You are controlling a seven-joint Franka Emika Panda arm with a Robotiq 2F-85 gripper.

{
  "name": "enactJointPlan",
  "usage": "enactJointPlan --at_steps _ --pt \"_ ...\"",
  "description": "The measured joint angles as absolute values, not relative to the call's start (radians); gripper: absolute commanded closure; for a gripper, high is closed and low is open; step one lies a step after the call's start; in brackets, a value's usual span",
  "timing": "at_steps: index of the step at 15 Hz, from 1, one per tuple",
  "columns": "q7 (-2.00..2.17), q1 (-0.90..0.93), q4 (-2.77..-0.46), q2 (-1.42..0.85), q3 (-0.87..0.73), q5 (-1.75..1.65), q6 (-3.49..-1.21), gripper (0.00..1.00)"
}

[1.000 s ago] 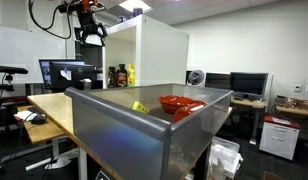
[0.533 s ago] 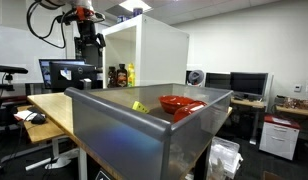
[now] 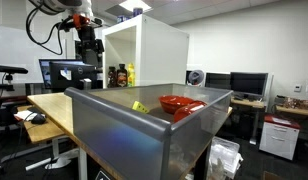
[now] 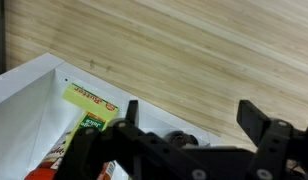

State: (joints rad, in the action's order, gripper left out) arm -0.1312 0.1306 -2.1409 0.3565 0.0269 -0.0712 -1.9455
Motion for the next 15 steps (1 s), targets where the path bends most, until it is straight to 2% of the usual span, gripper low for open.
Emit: enactJointPlan --at_steps 11,13,15 --pt "-0.034 0.131 -2.191 0.351 0.043 -0.060 -2.060 0.00" --pt "-0.027 0.131 -2.197 0.350 0.046 -0.060 -2.073 0.26" --pt "-0.022 0.131 -2.203 0.348 0.048 -0.060 -2.089 0.36"
